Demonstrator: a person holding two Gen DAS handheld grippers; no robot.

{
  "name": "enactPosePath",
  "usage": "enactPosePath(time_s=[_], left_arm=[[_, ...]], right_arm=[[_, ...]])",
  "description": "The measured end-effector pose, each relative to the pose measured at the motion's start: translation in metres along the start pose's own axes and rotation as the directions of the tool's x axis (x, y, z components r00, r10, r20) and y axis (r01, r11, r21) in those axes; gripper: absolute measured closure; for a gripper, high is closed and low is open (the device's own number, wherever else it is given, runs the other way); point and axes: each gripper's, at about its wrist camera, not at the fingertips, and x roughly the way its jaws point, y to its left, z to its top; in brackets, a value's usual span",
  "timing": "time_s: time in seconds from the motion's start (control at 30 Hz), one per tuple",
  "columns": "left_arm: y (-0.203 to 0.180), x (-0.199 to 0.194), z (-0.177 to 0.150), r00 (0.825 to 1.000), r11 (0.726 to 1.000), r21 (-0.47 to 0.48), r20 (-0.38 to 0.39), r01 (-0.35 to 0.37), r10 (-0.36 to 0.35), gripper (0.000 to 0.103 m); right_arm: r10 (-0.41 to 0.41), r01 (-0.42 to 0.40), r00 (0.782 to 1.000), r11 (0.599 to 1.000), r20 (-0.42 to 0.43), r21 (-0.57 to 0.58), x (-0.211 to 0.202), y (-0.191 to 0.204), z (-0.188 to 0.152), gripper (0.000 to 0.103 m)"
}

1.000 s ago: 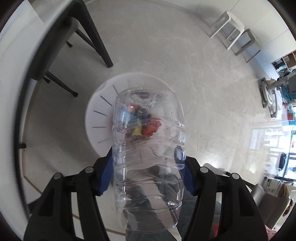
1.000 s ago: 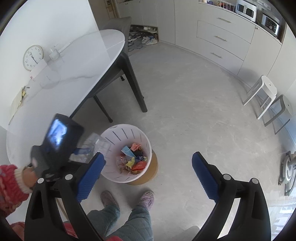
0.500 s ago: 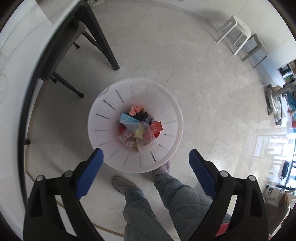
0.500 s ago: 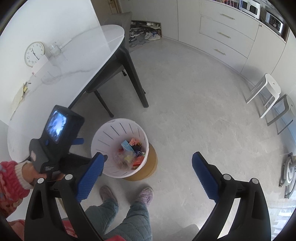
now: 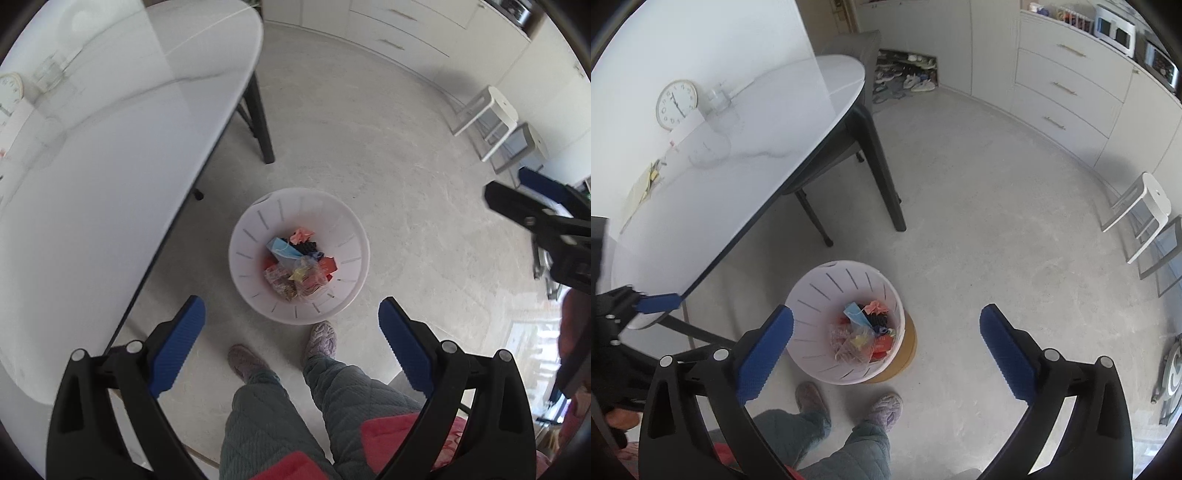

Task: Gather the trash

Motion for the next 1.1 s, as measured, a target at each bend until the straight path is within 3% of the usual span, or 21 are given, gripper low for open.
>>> enactPosePath(time_s=[0.13, 0.27, 0.5, 0.7, 0.83, 0.97, 1.1], left_arm=[[0.015, -0.003, -0.006, 1.0, 0.999, -0.022, -0.006, -0.028, 0.028, 0.012], [0.025, 0.003, -0.008, 1.0, 1.0, -0.022, -0.025, -0.013, 0.013, 0.012], [0.037, 0.021, 0.001, 0.997, 0.996, 0.072, -0.067, 0.042, -0.038, 0.012], [0.043, 0.024, 0.008, 0.993, 0.956, 0.275, -0.084, 0.102, -0.082, 0.012], [0.055, 0.022, 0.013, 0.991, 0.924, 0.359, -0.08, 0.131, -0.109, 0.012], [0.08, 0.011, 0.018, 0.99, 0.904, 0.404, -0.054, 0.144, -0.133, 0.012], [0.123, -0.008, 0.026, 0.988, 0.92, 0.364, -0.001, 0.146, -0.156, 0.012]], right_arm=[[0.004, -0.005, 0.998, 1.0, -0.068, -0.009, 0.028, 0.017, -0.001, 0.003], [-0.015, 0.015, 0.993, 1.0, -0.119, -0.008, 0.046, 0.029, -0.008, 0.003], [-0.086, 0.101, 0.981, 0.992, -0.176, 0.077, 0.063, 0.04, -0.021, 0.003], [-0.161, 0.198, 0.971, 0.957, -0.18, 0.213, 0.054, 0.049, -0.03, 0.003], [-0.201, 0.245, 0.964, 0.928, -0.175, 0.28, 0.048, 0.061, -0.033, 0.003], [-0.237, 0.276, 0.959, 0.907, -0.156, 0.318, 0.041, 0.087, -0.026, 0.003], [-0.232, 0.251, 0.968, 0.915, -0.098, 0.316, 0.032, 0.123, -0.003, 0.003]])
